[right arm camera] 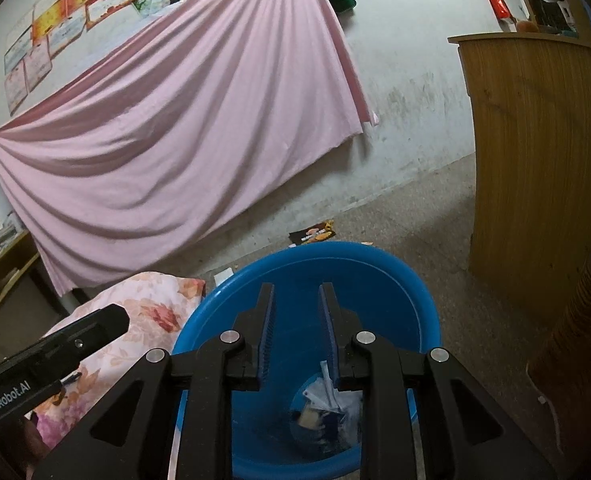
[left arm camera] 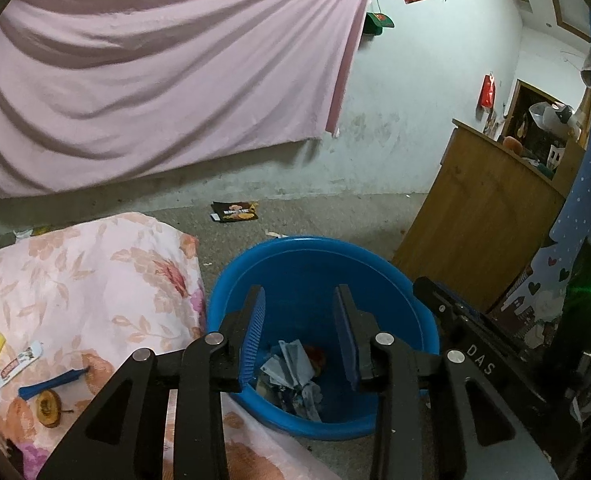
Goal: Collect trash
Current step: 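Move both tools back over the bed toward the second binder clip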
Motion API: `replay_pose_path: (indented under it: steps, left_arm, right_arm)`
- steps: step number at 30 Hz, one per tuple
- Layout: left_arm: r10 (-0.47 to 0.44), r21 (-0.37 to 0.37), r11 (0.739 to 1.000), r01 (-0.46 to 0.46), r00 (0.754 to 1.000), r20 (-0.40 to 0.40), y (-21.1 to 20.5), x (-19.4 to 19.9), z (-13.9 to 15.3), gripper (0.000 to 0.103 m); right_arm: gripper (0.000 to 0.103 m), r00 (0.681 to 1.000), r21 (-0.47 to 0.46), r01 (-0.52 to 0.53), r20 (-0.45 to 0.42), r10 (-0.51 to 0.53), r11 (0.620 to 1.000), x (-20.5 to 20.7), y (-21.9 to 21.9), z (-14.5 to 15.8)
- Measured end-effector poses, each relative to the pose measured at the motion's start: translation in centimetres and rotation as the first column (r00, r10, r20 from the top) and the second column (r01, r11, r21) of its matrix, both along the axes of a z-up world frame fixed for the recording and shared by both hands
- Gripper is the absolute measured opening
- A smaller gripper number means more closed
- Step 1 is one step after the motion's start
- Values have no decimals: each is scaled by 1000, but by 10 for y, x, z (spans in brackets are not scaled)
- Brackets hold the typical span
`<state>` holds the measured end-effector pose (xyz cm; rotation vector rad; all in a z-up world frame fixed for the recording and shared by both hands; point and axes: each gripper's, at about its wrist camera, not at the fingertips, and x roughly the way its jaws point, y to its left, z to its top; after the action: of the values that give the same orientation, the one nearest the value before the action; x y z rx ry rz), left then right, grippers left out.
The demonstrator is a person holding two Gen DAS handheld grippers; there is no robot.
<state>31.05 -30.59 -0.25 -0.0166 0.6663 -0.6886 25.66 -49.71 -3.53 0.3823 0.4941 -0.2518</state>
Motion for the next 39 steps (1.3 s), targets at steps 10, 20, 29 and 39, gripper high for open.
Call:
replay_pose_path:
  steps: [10,20,29,39]
  left_arm:
    - [84,0,996,-85,993,84,48,-13,24,40]
    - [244,-58,970,-237,953,179,133,-37,47,59]
    - [419,-105,908,-406,880,223,203,-55,48,87]
    - [558,-137,828,-543,778,288,257,-71,37,101]
  right_arm:
    - [30,998,-36,-22,65,24,999,-5,18,15]
    - [50,973,-111,-125,183,144,986,-11,75,47]
    - [88,928,-146,-203,288,238,968,-11,127,62]
    - [103,882,-250,-268,324,341,930,-7,182,65]
